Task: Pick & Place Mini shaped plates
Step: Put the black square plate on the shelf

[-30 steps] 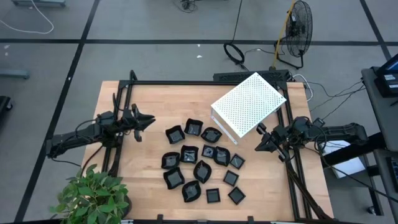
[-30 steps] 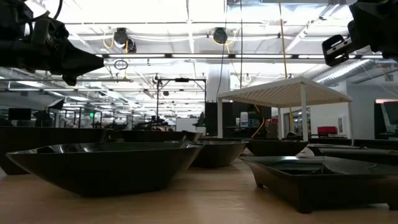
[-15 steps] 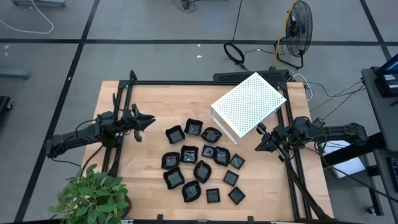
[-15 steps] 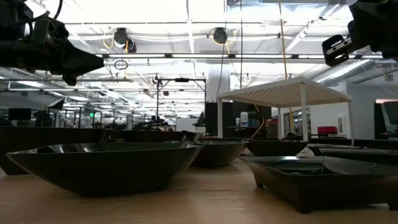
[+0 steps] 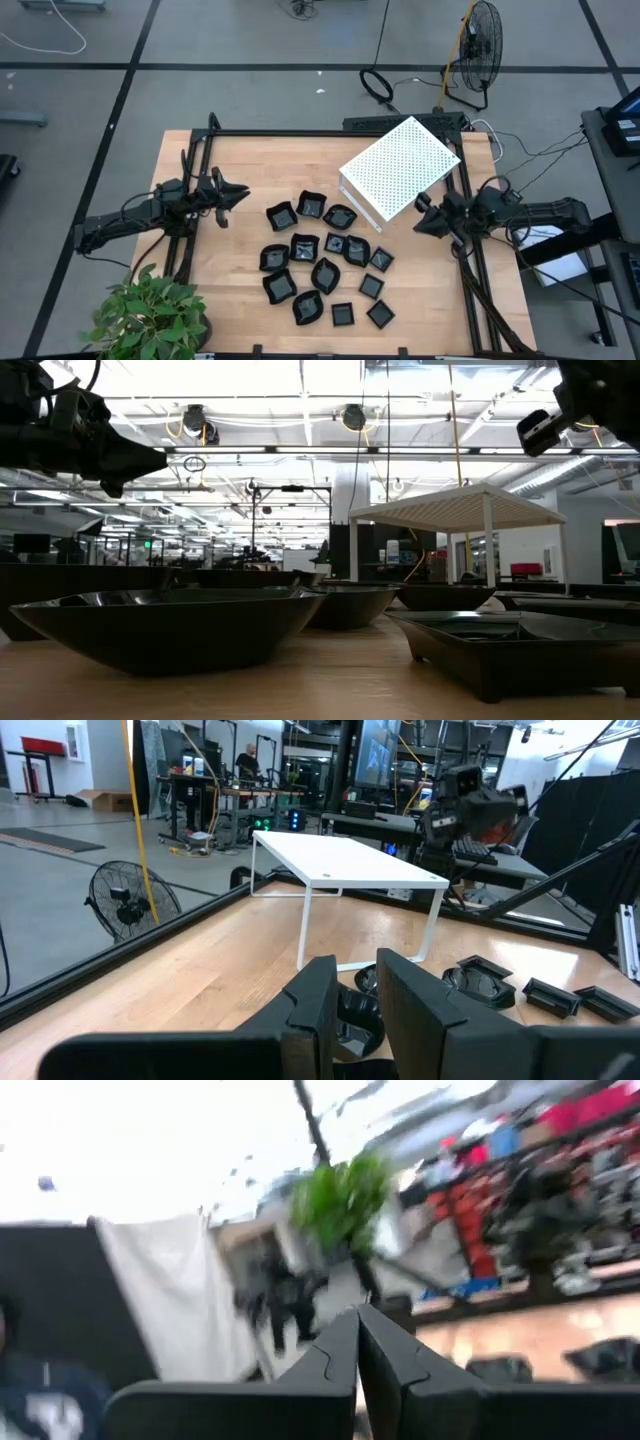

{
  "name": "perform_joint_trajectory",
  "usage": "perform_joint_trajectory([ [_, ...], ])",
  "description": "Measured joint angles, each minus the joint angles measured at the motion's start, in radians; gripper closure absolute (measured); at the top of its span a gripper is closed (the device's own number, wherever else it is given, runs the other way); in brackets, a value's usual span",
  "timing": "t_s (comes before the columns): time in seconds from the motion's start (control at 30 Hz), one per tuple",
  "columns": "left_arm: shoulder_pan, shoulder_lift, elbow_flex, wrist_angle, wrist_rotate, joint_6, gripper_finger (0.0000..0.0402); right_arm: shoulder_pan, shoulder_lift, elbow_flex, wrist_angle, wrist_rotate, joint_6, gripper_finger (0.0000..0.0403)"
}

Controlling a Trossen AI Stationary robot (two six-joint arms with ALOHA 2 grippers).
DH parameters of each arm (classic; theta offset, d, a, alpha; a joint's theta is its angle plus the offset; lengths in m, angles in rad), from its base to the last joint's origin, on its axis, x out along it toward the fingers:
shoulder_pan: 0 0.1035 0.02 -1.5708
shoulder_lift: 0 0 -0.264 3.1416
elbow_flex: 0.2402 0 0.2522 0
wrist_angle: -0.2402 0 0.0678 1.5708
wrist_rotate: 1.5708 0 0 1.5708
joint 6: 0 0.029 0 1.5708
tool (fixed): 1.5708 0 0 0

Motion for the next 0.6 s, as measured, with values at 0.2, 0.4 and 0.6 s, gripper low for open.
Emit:
perform_joint_trajectory([
  [0.2,0.0,0.0,0.0,0.0,0.0,0.0,0.0325,0.0,0.001,0.0,0.032,0.142,0.002,0.0403],
  [0.4,0.0,0.0,0.0,0.0,0.0,0.0,0.0325,0.0,0.004,0.0,0.03,0.187,0.045,0.0403],
  [0.6,0.0,0.0,0.0,0.0,0.0,0.0,0.0325,0.0,0.005,0.0,0.027,0.239,-0.005,0.04],
])
